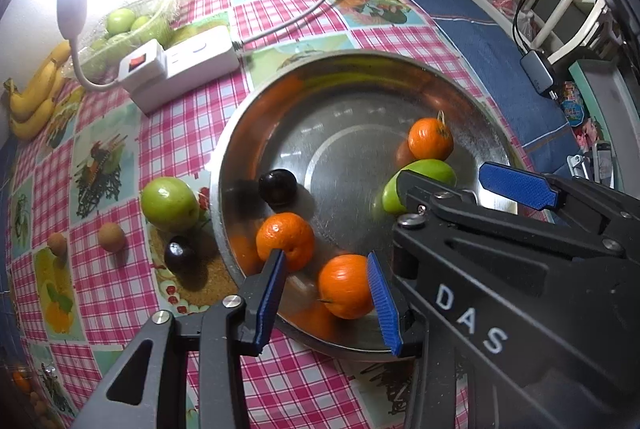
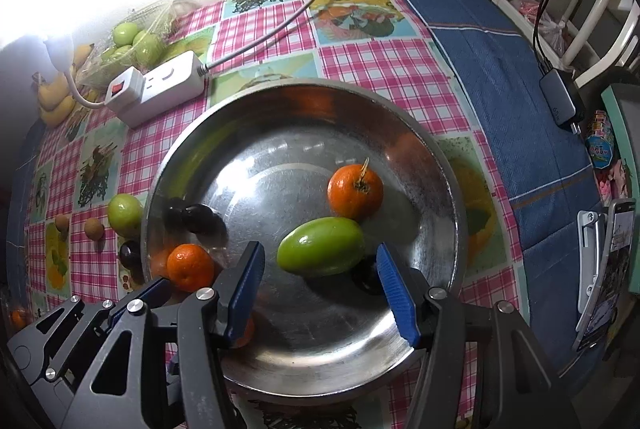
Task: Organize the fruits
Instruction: 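Open the right tool to drop the mango while the left tool drops the tangerine into the basin, then withdraw both open tools from the basin toward the remaining fruit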
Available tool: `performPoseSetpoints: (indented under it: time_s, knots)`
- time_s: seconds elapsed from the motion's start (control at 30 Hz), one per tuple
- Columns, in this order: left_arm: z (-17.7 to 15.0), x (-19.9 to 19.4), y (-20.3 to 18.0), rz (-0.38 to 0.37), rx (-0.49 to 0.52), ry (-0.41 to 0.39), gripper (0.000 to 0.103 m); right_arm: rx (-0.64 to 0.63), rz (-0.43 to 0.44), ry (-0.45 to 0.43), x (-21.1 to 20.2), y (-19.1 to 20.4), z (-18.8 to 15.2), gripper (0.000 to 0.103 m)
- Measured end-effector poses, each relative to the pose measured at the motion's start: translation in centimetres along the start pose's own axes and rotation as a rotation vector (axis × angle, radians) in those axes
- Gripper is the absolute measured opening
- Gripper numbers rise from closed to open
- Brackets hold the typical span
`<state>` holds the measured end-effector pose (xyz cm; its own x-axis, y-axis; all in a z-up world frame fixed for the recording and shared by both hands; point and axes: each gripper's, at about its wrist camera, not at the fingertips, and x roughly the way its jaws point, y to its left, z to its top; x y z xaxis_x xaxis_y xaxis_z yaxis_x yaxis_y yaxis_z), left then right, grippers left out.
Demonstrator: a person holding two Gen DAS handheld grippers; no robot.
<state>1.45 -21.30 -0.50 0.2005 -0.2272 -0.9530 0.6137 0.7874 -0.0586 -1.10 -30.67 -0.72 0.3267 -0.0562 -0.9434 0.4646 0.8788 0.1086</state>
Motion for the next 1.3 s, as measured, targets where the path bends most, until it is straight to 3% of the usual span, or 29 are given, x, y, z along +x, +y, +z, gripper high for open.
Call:
performPoseSetpoints:
  time_s: [0.4,0.9,0.93,0.97,1.0,1.03,1.2,1.3]
  knots:
    - [-0.2,-0.5,3.6,0.049,-0.086,-0.023,0.046,0.043,-0.008,-0.036,-1.1,-0.8,0.3,0.06]
    - [-1.0,-1.6,11.0,0.11,-0.338,-0.067,0.047,0.031,-0.014,-0.032,-1.0,-0.6,0.2,0.06]
    - [-1.1,-1.6,11.2,0.112,-0.343,-0.066,0.055,0.029,-0.014,-0.029,-0.9,-0.6,0.2,0.061]
    - [-1.1,-1.6,11.3,0.116,-0.348,-0.067,0.07,0.028,-0.012,-0.028,-0.9,-0.5,0.2,0.064]
    - [-1.2,-1.7,11.4,0.124,-0.35,-0.07,0.074,0.027,-0.008,-0.029,-0.8,-0.5,0.2,0.075]
    - [-1.3,-1.7,11.5,0.132,-0.35,-0.072,0.075,0.027,-0.006,-0.03,-0.8,-0.4,0.2,0.082]
    - [-1.2,-1.5,11.7,0.16,-0.353,-0.066,0.077,0.026,-0.004,-0.032,-0.6,-0.3,0.2,0.082]
    - [-1.2,-1.5,11.8,0.173,-0.355,-0.069,0.08,0.027,0.0,-0.033,-0.5,-0.3,0.1,0.091]
